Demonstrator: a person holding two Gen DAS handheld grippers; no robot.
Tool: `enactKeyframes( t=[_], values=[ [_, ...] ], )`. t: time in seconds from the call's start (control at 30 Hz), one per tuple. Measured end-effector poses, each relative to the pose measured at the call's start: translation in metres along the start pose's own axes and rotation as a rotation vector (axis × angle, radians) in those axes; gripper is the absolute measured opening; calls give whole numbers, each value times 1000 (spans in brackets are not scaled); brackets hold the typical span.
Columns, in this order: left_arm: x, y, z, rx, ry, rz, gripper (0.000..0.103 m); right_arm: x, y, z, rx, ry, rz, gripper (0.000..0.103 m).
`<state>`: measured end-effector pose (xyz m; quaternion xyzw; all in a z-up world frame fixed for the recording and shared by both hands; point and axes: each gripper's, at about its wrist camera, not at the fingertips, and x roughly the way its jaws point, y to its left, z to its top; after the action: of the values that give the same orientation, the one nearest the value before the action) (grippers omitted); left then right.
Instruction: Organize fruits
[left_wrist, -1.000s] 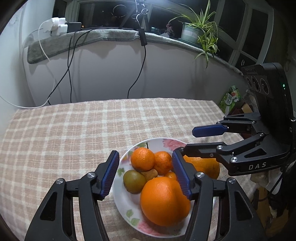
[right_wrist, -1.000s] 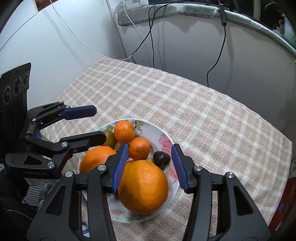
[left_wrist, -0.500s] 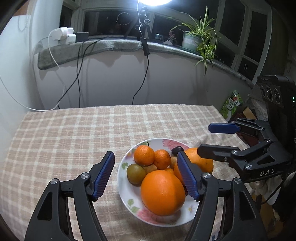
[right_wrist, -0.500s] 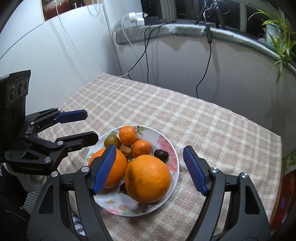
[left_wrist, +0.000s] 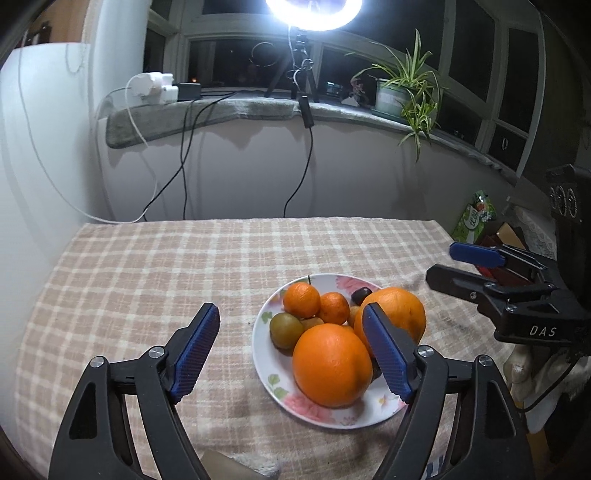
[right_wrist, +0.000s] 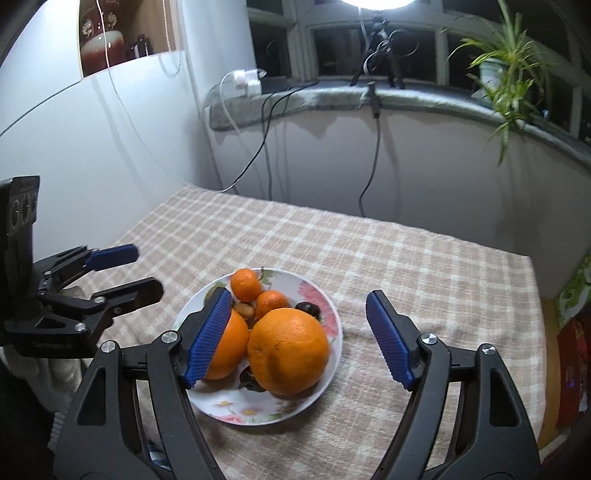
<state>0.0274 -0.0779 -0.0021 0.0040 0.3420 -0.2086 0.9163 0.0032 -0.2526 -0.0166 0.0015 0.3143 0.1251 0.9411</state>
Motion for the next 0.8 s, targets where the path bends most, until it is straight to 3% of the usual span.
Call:
enactKeyframes(
  t=[0.33, 0.8],
  values=[
    [-4, -1, -5, -14, 0, 17, 80, -8, -5, -15, 71, -35, 16, 78],
    [-7, -5, -7, -3, -8, 27, 80, -9, 3, -16, 45, -23, 0, 78]
  ],
)
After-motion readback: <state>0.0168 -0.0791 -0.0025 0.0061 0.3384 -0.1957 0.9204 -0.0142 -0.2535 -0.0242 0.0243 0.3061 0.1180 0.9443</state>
